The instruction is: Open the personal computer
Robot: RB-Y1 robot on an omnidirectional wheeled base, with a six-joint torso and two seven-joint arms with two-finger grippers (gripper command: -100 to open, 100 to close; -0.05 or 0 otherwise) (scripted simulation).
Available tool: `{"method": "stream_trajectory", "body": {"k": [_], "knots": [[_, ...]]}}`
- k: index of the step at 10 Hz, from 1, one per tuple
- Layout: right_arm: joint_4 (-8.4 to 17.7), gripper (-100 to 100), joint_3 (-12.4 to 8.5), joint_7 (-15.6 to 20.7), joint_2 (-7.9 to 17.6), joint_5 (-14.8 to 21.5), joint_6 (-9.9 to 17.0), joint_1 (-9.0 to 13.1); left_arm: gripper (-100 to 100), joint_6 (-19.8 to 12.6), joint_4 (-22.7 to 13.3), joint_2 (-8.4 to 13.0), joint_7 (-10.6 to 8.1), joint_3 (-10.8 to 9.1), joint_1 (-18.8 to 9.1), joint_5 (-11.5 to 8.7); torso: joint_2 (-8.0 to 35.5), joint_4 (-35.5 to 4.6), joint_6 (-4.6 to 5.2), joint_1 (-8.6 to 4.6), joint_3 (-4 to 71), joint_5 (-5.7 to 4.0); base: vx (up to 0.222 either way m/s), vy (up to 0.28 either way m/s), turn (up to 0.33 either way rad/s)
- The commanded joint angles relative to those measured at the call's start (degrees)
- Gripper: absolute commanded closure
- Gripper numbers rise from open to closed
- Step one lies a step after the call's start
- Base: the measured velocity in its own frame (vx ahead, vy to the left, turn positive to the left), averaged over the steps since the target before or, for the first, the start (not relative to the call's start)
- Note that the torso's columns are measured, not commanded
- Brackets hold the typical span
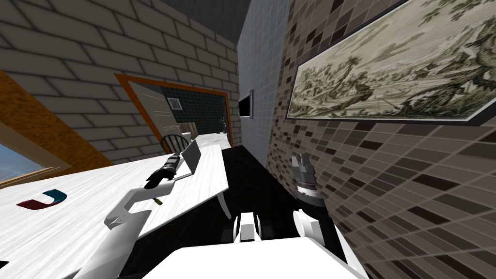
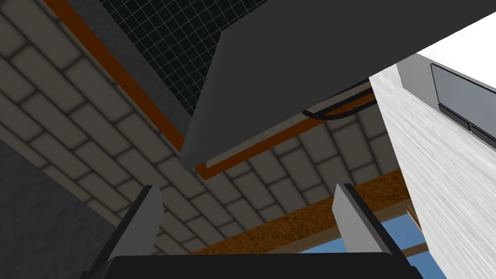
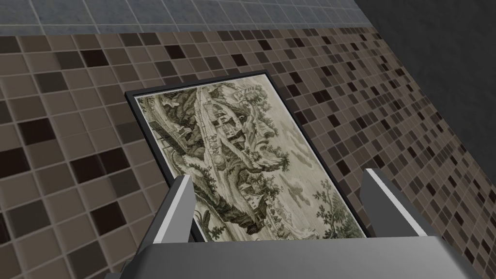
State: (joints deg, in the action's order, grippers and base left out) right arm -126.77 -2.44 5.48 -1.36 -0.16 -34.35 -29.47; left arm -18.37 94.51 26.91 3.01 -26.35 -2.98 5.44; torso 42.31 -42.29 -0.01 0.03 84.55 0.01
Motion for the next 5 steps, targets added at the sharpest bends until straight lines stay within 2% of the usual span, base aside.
{"method": "stream_trajectory", "body": {"k": [1,2,4,5], "knots": [[0.0,0,0.0,0.0,0.0,0.0,0.0,0.0,-100,-3.3,-0.4,0.9,0.39,-0.96,-1.2,0.7,0.0,0.0,0.0,0.0,0.0,0.0,0.033,-0.039,-0.137],[0.0,0,0.0,0.0,0.0,0.0,0.0,0.0,-100,-4.1,-0.5,1.2,0.5,-1.24,-1.6,0.9,0.0,0.0,0.02,0.0,0.0,0.0,0.032,-0.034,-0.094],[0.0,0,0.0,0.0,0.0,0.0,0.0,0.0,-100,-3.5,-0.7,1.1,0.43,-1.06,-1.5,0.8,0.0,0.0,-0.02,0.05,0.0,0.02,0.007,-0.007,-0.006],[0.0,0,0.0,0.0,0.0,0.0,0.0,0.0,100,-3.5,-0.6,1.1,0.43,-1.05,-1.5,0.8,0.0,0.0,0.0,0.05,0.0,0.02,0.0,0.0,0.0]]}}
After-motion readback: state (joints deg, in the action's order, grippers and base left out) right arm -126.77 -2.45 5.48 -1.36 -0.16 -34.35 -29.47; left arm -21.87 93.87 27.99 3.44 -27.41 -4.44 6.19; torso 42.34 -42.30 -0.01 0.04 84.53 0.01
